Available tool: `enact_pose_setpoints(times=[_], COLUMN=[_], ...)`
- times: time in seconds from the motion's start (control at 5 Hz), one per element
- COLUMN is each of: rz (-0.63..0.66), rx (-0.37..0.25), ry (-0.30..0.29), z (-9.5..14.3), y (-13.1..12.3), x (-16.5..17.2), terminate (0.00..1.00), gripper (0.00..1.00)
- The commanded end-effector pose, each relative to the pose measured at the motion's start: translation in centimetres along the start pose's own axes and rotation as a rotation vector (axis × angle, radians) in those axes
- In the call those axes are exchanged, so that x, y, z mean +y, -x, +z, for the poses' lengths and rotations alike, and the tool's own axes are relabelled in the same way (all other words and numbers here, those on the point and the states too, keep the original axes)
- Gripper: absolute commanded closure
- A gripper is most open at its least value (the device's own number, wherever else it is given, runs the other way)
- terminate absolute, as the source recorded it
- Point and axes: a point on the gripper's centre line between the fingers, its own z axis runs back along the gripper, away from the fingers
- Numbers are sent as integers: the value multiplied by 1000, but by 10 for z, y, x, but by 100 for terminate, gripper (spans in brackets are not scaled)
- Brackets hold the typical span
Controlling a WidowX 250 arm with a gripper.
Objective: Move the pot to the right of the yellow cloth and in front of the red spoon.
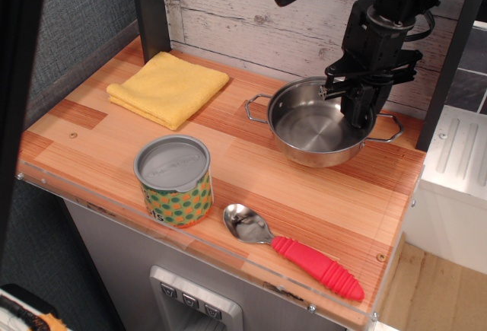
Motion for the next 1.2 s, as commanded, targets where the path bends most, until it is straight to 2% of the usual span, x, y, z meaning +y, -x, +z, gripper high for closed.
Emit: enact_pose_setpoints(times=[0.0,0.4,0.6,0.8,1.0], rz=[73,70,-13,-31,-74], rx=[-44,-75,-113,-161,-207], ry=[108,138,263,286,343], z=[6,-2,1,8,25], y=[-9,-11,-18,-20,-22], x=[-6,-6,-4,-1,0], terminate=[0,0,0,0,0], gripper=[100,100,0,0,0])
